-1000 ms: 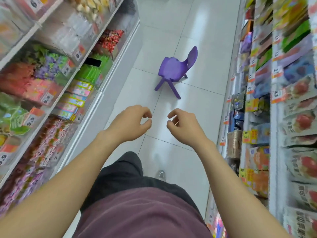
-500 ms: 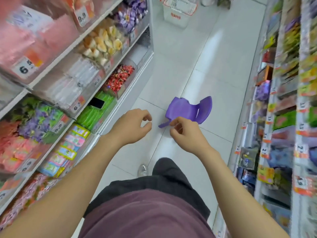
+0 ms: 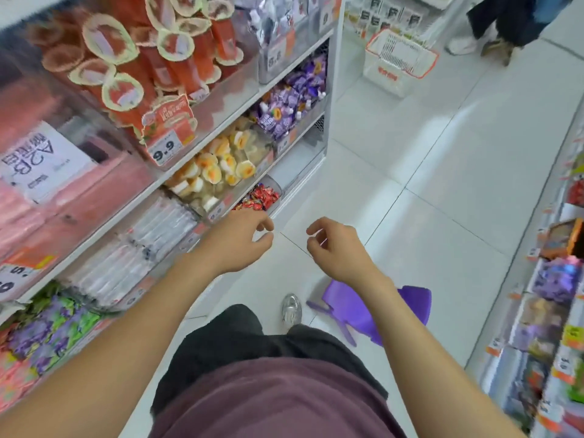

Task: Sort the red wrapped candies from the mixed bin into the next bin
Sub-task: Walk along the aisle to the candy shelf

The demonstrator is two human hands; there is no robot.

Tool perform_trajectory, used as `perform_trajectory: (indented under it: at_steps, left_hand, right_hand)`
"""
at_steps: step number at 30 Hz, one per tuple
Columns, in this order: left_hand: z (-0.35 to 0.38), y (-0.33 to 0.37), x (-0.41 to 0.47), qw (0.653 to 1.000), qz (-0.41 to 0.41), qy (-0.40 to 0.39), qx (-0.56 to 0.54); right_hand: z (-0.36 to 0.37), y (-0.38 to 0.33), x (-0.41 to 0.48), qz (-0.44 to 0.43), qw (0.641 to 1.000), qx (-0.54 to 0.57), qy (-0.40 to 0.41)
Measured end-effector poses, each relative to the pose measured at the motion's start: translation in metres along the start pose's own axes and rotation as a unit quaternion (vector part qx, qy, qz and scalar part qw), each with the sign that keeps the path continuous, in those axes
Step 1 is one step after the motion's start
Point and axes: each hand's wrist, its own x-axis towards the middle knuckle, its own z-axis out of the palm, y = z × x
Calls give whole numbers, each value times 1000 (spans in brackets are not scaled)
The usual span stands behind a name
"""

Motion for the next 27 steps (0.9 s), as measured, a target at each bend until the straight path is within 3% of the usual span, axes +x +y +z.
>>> perform_trajectory:
  at_steps: [9, 14, 24, 27]
  left_hand:
    - [-31, -50, 127, 999, -23, 10, -24]
    - [-21, -61, 181, 999, -45, -10, -27]
    - [62, -42, 345, 984, -136, 47, -105]
    - [104, -46, 391, 979, -162, 29, -117]
  right_hand:
    - [-30, -14, 176, -61, 992, -84, -72]
    - [-47, 0, 240, -48, 988, -106, -98]
    - [-66, 110, 433, -93, 972, -162, -145]
    - [-49, 147, 478, -113, 970, -160, -146]
